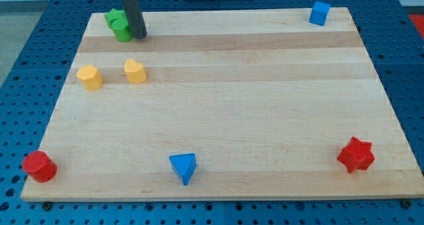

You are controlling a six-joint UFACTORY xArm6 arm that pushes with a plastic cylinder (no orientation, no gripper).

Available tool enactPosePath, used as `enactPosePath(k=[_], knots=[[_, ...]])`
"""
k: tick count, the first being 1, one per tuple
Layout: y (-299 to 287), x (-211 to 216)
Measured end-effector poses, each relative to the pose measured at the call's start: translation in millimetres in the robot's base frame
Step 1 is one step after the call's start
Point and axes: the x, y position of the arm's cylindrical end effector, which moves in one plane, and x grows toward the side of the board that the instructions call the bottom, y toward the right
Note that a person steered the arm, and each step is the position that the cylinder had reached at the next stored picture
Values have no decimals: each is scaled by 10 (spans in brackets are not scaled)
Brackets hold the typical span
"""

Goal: Move your arm away from green circle

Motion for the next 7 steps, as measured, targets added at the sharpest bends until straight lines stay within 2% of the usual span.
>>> enactPosePath(k=[2,4,7], knots=[[242,0],[841,43],[923,273]])
